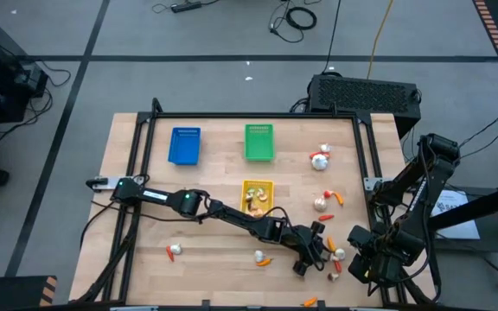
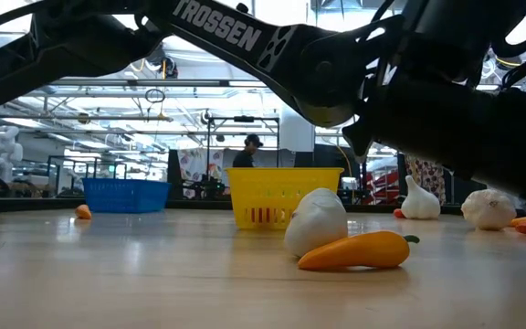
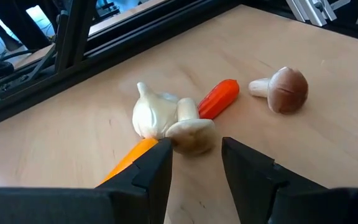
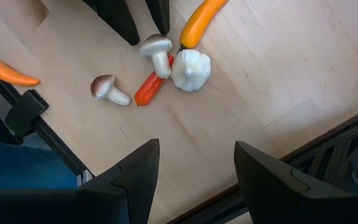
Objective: Sort produce into baskets
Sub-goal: Put the brown mushroom into the yellow bin
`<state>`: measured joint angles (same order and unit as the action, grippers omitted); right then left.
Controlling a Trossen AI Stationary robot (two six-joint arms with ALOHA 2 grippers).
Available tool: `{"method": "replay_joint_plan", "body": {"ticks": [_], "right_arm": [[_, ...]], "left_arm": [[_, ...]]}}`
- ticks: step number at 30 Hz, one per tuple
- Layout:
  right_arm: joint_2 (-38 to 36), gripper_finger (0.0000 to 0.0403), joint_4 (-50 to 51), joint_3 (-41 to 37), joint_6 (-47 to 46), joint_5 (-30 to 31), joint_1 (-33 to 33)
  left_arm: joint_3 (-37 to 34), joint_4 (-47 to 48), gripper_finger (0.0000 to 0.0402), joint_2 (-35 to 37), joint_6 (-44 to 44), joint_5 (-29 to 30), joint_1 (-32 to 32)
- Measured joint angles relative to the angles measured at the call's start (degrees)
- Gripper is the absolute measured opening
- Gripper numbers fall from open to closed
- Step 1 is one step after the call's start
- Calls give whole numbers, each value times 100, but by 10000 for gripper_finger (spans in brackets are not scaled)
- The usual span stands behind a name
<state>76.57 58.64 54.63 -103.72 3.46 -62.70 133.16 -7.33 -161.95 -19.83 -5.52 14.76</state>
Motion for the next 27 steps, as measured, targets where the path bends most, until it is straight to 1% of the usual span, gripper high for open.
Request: {"method": "replay_joint_plan", "body": {"ticks": [5, 6, 8, 10, 13, 15, 17, 21, 22, 23, 27], "right_arm": [[1, 199, -1, 0, -44, 26, 32], [1, 199, -11, 0, -42, 125, 39], [2, 199, -89, 0, 10, 520, 42], [47, 198, -331, 0, 264, 839, 42], [203, 187, -800, 3, 679, 876, 51], [340, 164, -981, 4, 749, 875, 52], [517, 131, -1031, 7, 746, 860, 51], [875, 38, -1083, 7, 764, 822, 50], [936, 20, -1083, 7, 802, 822, 50], [978, 10, -1093, 7, 845, 824, 50], [1039, 11, -1114, -12, 845, 840, 50]], "left_arm": [[0, 41, 147, 0, 64, 0, 0], [0, 41, 147, 0, 136, 1, -7], [0, 38, 147, 0, 191, 6, -21], [0, 39, 147, 0, 246, 20, -33], [0, 49, 147, 0, 292, 22, -39], [0, 57, 147, 0, 294, 22, -42], [0, 69, 147, 0, 294, 22, -39], [0, 63, 147, 0, 294, 20, -38], [0, 64, 147, 0, 294, 14, -37], [0, 65, 147, 0, 294, -3, -37], [0, 78, 147, 0, 294, -13, -39]]}}
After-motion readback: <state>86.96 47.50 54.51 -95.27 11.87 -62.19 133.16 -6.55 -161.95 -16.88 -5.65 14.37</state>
